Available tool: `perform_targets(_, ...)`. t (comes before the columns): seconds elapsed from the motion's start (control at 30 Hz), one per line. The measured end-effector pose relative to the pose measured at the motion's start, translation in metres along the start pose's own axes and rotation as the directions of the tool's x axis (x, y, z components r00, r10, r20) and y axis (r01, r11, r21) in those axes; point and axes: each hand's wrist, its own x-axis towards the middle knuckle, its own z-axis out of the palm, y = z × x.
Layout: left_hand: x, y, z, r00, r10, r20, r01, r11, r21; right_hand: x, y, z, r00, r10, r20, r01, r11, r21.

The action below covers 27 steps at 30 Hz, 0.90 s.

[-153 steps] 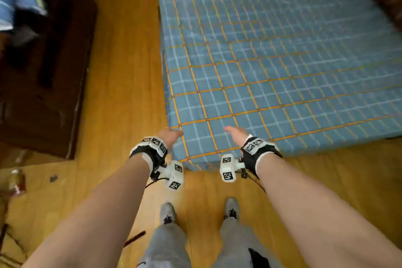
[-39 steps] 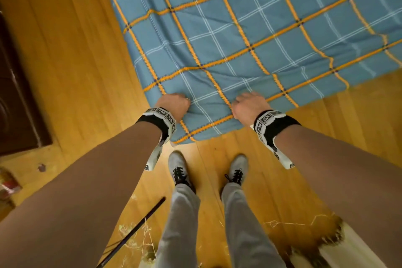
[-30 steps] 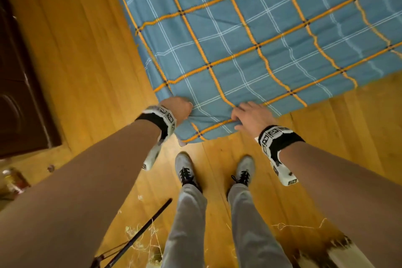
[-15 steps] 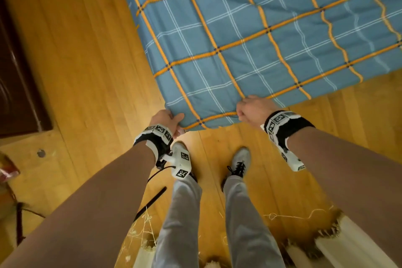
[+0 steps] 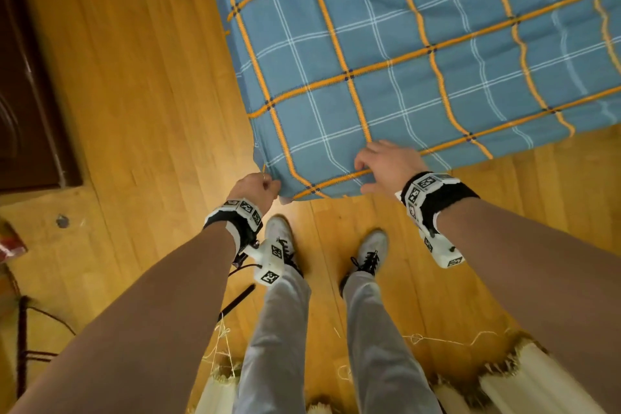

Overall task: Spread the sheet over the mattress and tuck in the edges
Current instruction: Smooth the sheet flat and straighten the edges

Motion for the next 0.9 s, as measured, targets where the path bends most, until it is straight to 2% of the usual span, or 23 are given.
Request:
perform_targets(0.1, 0.006, 0.001, 0.010, 0.996, -0.072, 0.046, 0.073, 0.997, -0.032, -0.001, -0.004, 0.012, 0.999, 0.026, 0.020, -0.025, 0.999, -0.021)
perform_targets(0.2, -0.001, -0.003, 0.014, 0.973, -0.196, 0.125, 0.223, 0.938, -0.264, -0.007, -0.009, 0.017, 0.994, 0.106, 0.011, -0.106, 0.993, 0.044)
perform_targets(0.27, -0.006, 0.002, 0.005, 0.967, -0.239, 0.084, 0.254, 0.909, -0.330, -0.015, -0.009, 0.016, 0.989, 0.148, 0.025, -0.151, 0.977, 0.148)
perform_targets(0.33, -0.009, 0.019, -0.012, 0.982, -0.177, -0.064, 0.167, 0.977, -0.134, -0.026, -0.005, 0.014, 0.978, 0.202, 0.050, -0.208, 0.935, 0.289)
perform_targets(0.4, -0.012, 0.055, -0.027, 0.985, 0.009, -0.172, 0.005, 0.997, 0.077, -0.042, 0.008, 0.014, 0.950, 0.310, 0.037, -0.295, 0.854, 0.428)
perform_targets(0.5, -0.018, 0.130, -0.030, 0.949, 0.288, -0.129, -0.253, 0.939, 0.233, -0.066, 0.044, 0.007, 0.870, 0.493, 0.027, -0.442, 0.753, 0.487)
perform_targets(0.6, -0.016, 0.210, -0.001, 0.892, 0.451, 0.030, -0.424, 0.812, 0.401, -0.091, 0.105, 0.002, 0.731, 0.680, 0.060, -0.596, 0.593, 0.541)
perform_targets(0.7, -0.010, 0.276, 0.044, 0.854, 0.502, 0.133, -0.492, 0.699, 0.520, -0.107, 0.179, 0.005, 0.537, 0.837, 0.107, -0.713, 0.383, 0.587)
perform_targets(0.73, -0.005, 0.291, 0.059, 0.852, 0.503, 0.142, -0.492, 0.679, 0.545, -0.110, 0.202, 0.007, 0.495, 0.859, 0.131, -0.733, 0.331, 0.594)
perform_targets(0.77, 0.000, 0.304, 0.074, 0.853, 0.497, 0.161, -0.492, 0.662, 0.565, -0.110, 0.222, 0.010, 0.480, 0.862, 0.162, -0.733, 0.293, 0.615)
perform_targets(0.83, 0.005, 0.329, 0.100, 0.862, 0.461, 0.211, -0.482, 0.618, 0.621, -0.104, 0.256, 0.022, 0.493, 0.838, 0.233, -0.677, 0.201, 0.708)
perform_targets(0.9, 0.006, 0.350, 0.126, 0.865, 0.440, 0.242, -0.469, 0.537, 0.701, -0.096, 0.280, 0.039, 0.554, 0.788, 0.269, -0.510, 0.065, 0.858)
